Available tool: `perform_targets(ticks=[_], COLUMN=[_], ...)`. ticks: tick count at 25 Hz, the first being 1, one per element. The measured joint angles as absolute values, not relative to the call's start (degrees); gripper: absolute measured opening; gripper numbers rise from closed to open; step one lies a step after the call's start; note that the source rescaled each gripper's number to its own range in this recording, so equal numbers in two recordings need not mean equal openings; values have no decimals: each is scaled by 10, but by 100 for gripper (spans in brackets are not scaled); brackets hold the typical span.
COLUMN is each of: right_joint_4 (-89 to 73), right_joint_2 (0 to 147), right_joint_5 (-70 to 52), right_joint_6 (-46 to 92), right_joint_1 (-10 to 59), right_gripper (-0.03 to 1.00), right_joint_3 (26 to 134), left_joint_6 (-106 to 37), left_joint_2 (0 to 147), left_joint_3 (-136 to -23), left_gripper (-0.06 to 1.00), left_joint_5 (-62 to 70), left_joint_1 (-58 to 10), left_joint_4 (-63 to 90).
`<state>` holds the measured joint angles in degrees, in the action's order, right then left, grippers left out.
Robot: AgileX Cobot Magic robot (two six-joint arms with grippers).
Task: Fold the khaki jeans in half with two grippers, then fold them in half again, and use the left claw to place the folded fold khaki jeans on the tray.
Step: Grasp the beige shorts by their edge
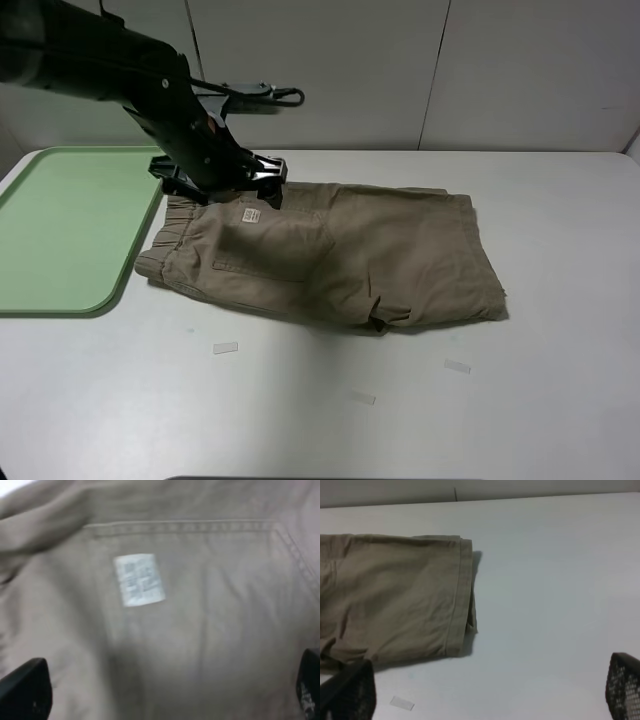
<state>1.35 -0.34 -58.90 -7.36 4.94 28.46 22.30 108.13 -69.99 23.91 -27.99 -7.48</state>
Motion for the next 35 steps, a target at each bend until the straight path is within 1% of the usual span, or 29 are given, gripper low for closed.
perform_targets(ticks=[6,14,18,30,35], right_joint_4=[14,14,14,14,13], right_joint_2=[-4,-4,-4,-4,-4], right_joint_5=[-589,-589,-589,-589,-589], right_joint_6=[-74,-74,-74,-74,-74], right_joint_1=[49,49,49,49,49], right_gripper=[100,100,100,100,100], right_joint_3=[285,285,285,285,285], left_joint_6=[238,245,248,252,248], left_joint_2=[1071,1110,1145,1194,1206], left_joint_3=[-698,-696,-696,-696,-696], left_gripper=[97,97,97,97,97], left_joint_5=[305,299,278,276,244], left_joint_1=[-239,-185,-180,-175,-174], left_joint_4=[-75,-75,-75,-75,-75])
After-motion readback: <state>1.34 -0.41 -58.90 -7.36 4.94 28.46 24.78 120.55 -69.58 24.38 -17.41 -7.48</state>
